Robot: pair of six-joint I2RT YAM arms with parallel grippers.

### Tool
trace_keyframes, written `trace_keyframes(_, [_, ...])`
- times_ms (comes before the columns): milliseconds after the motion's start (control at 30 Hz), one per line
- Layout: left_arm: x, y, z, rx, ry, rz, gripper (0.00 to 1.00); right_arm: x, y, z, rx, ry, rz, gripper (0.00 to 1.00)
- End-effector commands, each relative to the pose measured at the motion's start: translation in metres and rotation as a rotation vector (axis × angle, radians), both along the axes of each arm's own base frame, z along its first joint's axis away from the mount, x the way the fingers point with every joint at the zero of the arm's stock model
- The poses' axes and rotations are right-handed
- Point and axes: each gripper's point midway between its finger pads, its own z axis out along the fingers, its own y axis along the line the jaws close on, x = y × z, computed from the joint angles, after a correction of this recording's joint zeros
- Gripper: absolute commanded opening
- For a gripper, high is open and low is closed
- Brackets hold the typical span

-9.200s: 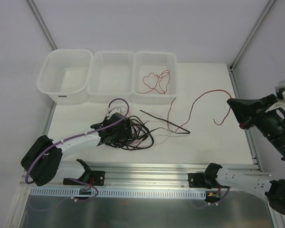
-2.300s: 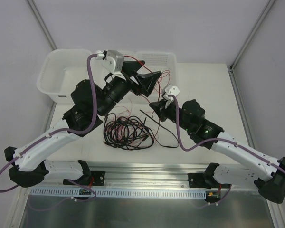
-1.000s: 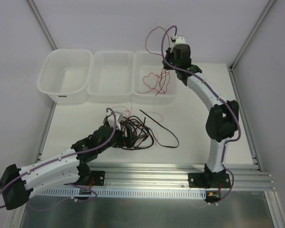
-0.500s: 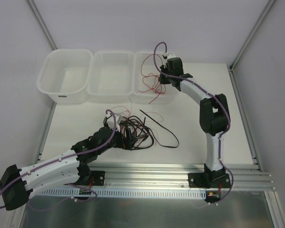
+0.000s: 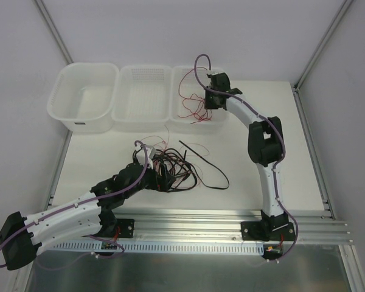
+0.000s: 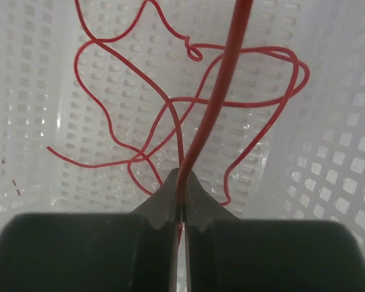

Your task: Untangle the cables

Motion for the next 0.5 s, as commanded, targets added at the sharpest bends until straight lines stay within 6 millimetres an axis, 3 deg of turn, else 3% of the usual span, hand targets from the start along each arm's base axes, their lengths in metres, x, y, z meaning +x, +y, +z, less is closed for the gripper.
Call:
trace_keyframes(0, [0.004, 0.001, 0.003, -0.016, -0.010, 0.025, 0.99, 0.000, -0.012, 0.001, -0.026, 0.045, -0.045, 0.01])
trace_keyframes(67, [0.004, 0.000, 0.002, -0.014, -0.006, 0.024, 0.99, -0.004, -0.013, 0.002, -0.032, 0.060, -0.043, 0.05])
trace_keyframes(167, [0.003, 0.000, 0.002, -0.015, 0.000, 0.020, 0.99, -0.009, -0.015, 0.009, -0.029, 0.055, -0.033, 0.21])
trace_keyframes(233, [0.002, -0.001, 0.003, -0.022, -0.002, 0.018, 0.99, -0.012, -0.012, 0.038, 0.003, 0.007, -0.017, 0.32])
trace_keyframes(267, [0.002, -0.001, 0.004, -0.026, -0.002, 0.017, 0.99, -0.014, -0.011, 0.045, 0.012, -0.003, -0.008, 0.35])
trace_keyframes(300, [0.002, -0.001, 0.006, -0.031, -0.006, 0.017, 0.99, -0.017, -0.009, 0.068, 0.034, -0.037, 0.007, 0.38])
trace_keyframes(367, [0.002, 0.000, 0.009, -0.040, -0.013, 0.021, 0.99, -0.020, -0.008, 0.090, 0.049, -0.070, 0.024, 0.45])
trace_keyframes(400, [0.003, 0.000, 0.010, -0.042, -0.015, 0.022, 0.99, -0.023, -0.009, 0.112, 0.062, -0.108, 0.032, 0.47])
trace_keyframes(467, [0.003, 0.000, 0.010, -0.044, -0.015, 0.023, 0.99, -0.028, -0.009, 0.130, 0.063, -0.135, 0.052, 0.51])
